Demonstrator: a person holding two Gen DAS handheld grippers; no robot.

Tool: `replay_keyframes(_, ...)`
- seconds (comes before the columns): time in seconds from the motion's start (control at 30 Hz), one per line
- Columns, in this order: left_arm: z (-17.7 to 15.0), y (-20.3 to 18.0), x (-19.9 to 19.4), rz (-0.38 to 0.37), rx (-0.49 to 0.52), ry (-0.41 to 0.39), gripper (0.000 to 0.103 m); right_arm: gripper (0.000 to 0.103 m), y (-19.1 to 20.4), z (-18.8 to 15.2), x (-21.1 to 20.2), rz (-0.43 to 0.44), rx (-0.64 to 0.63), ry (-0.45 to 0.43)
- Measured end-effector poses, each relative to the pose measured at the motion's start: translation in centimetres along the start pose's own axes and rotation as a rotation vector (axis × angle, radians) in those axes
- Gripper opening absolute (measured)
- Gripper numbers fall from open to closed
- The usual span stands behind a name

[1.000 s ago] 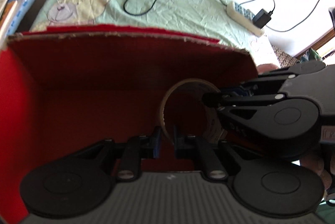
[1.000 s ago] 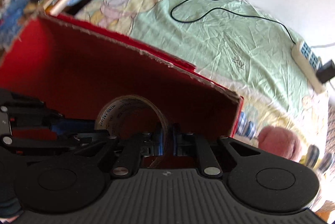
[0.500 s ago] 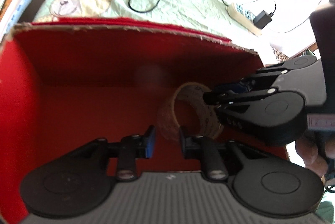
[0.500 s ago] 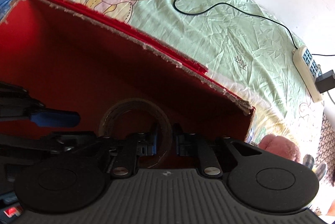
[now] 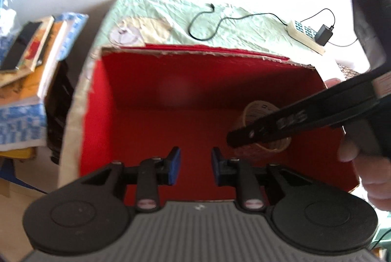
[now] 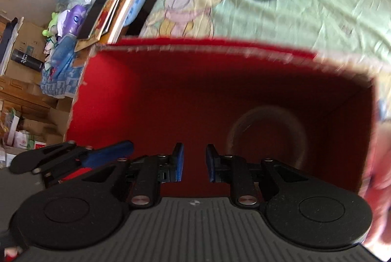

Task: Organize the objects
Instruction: 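Lower the tape roll into the red box and open the right gripper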

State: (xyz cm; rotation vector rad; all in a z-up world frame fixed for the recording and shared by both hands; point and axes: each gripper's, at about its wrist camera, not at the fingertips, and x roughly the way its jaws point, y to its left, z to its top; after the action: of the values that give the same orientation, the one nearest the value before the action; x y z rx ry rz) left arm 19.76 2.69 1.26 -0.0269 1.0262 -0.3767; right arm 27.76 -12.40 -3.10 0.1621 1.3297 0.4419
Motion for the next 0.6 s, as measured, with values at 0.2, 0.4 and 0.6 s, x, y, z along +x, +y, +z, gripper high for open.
replay_keyframes(0.2, 0.1, -0.2, -0.1, 0.028, 0.011, -0.015, 0.033, 0.019, -0.2, -1.3, 0.3, -0.089, 0.000, 0.007)
replay_keyframes(0.4, 0.0, -0.7, -0.1, 0.062, 0.019, -0.017, 0.037, 0.020, -1.4, -2.1, -0.3, -0.196, 0.035, -0.024)
replay_keyframes(0.6, 0.2, -2.2, -0.4, 0.117, 0.066, -0.042, 0.046, 0.021, -2.7, -3.4, -2.0, -0.167, 0.080, -0.092)
